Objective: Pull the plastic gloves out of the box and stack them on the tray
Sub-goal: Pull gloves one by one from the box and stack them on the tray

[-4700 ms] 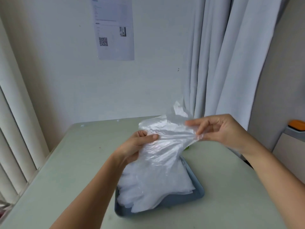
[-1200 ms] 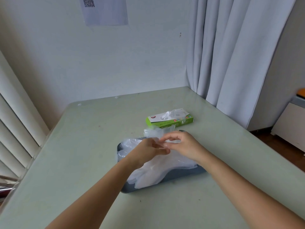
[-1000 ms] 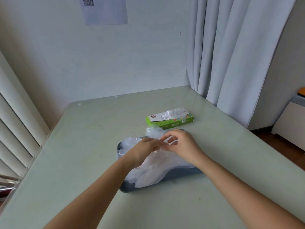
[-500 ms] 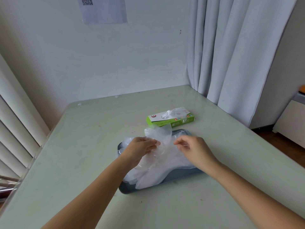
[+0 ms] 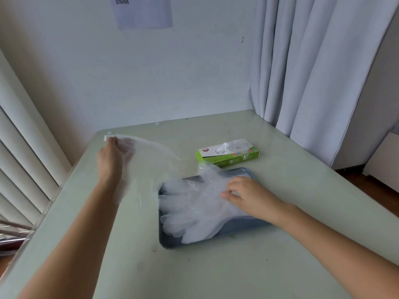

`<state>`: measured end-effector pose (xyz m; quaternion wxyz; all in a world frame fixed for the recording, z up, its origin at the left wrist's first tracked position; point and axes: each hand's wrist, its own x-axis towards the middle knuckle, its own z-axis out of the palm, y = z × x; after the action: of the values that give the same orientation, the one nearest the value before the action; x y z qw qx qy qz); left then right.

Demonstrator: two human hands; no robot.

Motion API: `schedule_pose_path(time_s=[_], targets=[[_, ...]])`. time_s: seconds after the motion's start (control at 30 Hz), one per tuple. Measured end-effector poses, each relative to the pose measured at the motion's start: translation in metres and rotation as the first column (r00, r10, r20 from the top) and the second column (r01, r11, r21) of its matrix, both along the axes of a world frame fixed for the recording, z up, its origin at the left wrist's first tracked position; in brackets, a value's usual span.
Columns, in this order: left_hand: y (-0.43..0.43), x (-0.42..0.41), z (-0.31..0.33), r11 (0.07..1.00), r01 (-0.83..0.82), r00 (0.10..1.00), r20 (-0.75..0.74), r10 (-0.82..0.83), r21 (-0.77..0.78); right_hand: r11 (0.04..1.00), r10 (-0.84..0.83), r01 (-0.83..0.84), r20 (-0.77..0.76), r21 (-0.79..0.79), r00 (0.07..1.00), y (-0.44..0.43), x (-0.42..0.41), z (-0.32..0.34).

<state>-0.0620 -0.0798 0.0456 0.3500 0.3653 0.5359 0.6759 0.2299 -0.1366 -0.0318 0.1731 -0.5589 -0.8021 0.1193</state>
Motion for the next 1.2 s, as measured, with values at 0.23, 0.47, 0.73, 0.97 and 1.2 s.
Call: schedule_pose_path(time_s=[0.23, 0.47, 0.73, 0.97, 1.2], targets=[[0.009, 0.002, 0.025, 0.937, -0.066, 0.932, -0.316, 0.181, 0.342, 0.973, 0.166, -0.125, 0.213, -0.194, 0.963, 0.015, -0.017, 0.002], [0.005, 0.020, 0.014, 0.931, 0.168, 0.775, -0.628, 0.078, 0.323, 0.956, 0.162, -0.055, 0.362, -0.288, 0.918, 0.021, 0.008, 0.006], [0.001, 0.038, -0.004, 0.925, 0.246, 0.645, -0.761, 0.065, 0.288, 0.924, 0.349, -0.275, 0.291, -0.265, 0.891, 0.008, -0.010, -0.005], [0.000, 0.043, -0.006, 0.906, 0.302, 0.604, -0.795, 0.060, 0.298, 0.865, 0.461, -0.353, 0.283, -0.358, 0.841, 0.012, 0.001, -0.010], [-0.008, 0.068, -0.014, 0.834, 0.434, 0.501, -0.861, 0.091, 0.341, 0.851, 0.329, -0.387, -0.213, -0.357, 0.920, 0.019, 0.004, -0.006]])
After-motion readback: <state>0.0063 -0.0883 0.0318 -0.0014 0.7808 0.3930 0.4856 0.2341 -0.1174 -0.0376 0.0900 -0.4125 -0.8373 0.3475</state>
